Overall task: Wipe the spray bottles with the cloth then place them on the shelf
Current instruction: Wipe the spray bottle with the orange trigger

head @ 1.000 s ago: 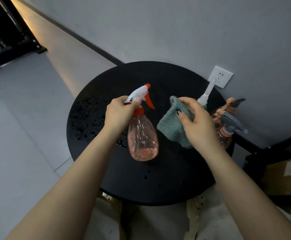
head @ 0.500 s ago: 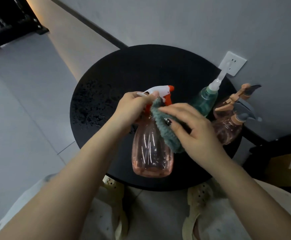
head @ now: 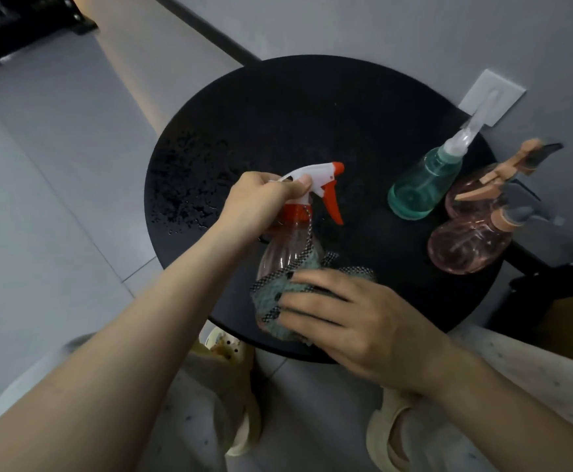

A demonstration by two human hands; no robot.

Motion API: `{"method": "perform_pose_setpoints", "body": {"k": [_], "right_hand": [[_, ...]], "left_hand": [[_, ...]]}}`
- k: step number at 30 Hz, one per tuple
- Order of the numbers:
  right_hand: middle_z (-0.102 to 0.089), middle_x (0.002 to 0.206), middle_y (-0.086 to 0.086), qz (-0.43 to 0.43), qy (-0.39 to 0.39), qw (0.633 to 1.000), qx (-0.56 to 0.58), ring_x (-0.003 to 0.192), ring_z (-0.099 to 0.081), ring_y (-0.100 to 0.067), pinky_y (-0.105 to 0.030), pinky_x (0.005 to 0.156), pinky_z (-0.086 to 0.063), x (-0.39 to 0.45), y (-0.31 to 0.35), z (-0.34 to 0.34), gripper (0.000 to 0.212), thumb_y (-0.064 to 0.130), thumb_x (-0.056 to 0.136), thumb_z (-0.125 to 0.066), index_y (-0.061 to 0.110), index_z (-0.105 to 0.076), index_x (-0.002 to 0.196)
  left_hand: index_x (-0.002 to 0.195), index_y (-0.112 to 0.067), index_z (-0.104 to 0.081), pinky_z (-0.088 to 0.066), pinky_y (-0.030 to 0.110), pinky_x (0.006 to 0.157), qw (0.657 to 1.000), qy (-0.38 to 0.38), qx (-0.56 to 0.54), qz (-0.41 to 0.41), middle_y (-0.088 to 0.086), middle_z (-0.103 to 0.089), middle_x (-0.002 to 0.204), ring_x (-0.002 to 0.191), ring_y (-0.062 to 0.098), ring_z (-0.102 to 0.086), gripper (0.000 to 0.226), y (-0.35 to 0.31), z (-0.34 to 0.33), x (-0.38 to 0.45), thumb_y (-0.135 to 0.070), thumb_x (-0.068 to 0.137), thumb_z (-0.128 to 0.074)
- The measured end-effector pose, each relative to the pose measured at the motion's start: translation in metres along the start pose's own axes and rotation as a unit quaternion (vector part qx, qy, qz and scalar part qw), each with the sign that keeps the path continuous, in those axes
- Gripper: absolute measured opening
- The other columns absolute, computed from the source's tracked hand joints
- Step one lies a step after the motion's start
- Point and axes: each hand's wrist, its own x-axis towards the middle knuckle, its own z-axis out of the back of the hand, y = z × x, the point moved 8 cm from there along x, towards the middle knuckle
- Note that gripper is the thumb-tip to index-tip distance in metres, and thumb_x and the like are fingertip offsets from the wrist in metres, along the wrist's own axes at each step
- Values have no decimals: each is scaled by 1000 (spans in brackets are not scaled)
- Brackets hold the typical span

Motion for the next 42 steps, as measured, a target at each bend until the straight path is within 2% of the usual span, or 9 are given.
{"method": "perform_pose_setpoints", "body": {"k": [4, 10, 14, 19, 24, 29, 34, 37, 42], "right_hand": [[-62, 117, -6, -130, -78, 985, 87, 116, -52, -25, -35, 100, -42, 0, -30, 18, 25, 10, 91, -57, 8, -67, 113], [-58, 115, 7, -310, -166, 900, 257, 113, -53, -8, -24, 100, -41, -14, -71, 23, 32, 18, 87, -52, 14, -66, 115], [-56, 115, 5, -292, -168, 911, 236, 113, -52, -10, -23, 99, -40, -13, -64, 28, 31, 16, 89, -52, 11, -64, 117], [-63, 113, -7, -131, -102, 981, 99, 108, -53, -27, -38, 93, -43, -4, -26, 31, 23, 13, 92, -58, 8, -68, 112], [-66, 113, -1, -10, -33, 999, 23, 108, -55, -26, -40, 88, -43, -4, 4, 22, 22, 17, 90, -58, 14, -70, 108], [-64, 114, -5, -99, -82, 989, 70, 107, -55, -27, -40, 90, -44, -2, -21, 29, 23, 15, 91, -58, 10, -69, 110], [-59, 115, 6, -303, -180, 905, 239, 113, -53, -8, -25, 99, -41, -14, -71, 35, 30, 15, 88, -53, 14, -65, 115], [-56, 120, 6, -293, -167, 908, 249, 118, -51, -9, -26, 102, -40, -12, -66, 32, 33, 17, 90, -52, 15, -62, 121], [-56, 125, -8, -126, -96, 980, 117, 121, -47, -28, -37, 105, -37, -6, -26, 34, 36, 24, 92, -56, 8, -59, 124]], "left_hand": [[69, -11, -64, -42, 31, 62, 1000, 11, 7, -6, 0, -56, 58, 57, 18, -53, 27, 1, -6, 1, -35, 82, -66], [58, -12, -64, -42, 29, 58, 998, 14, 54, -27, -1, -56, 56, 56, 17, -54, 35, -2, -18, -1, -38, 80, -65], [56, -10, -68, -40, 31, 59, 995, -10, 85, -46, -1, -54, 55, 57, 17, -52, 39, -7, -15, 0, -44, 75, -64], [57, -17, -66, -52, 41, 68, 994, -24, 103, -40, 3, -59, 61, 66, 25, -60, 33, -11, -10, 3, -42, 79, -65], [51, -16, -64, -56, 51, 71, 994, -8, 101, -35, 7, -59, 57, 61, 31, -61, 38, -9, -16, 3, -44, 76, -64], [68, -7, -72, -52, 43, 65, 996, 19, 83, -37, 9, -62, 62, 60, 26, -58, 45, -10, -23, 2, -50, 70, -59], [61, -8, -67, -39, 17, 43, 998, 54, 17, -10, -6, -56, 42, 40, 9, -54, 37, -7, -26, 1, -35, 86, -62], [69, -8, -70, -44, 24, 49, 998, 60, -27, 9, 2, -61, 53, 50, 18, -58, 32, -4, -22, 1, -34, 86, -62], [81, -2, -72, -47, 26, 53, 997, 39, -61, 28, 13, -63, 72, 56, 22, -58, 35, 0, -10, 6, -36, 85, -63]]}}
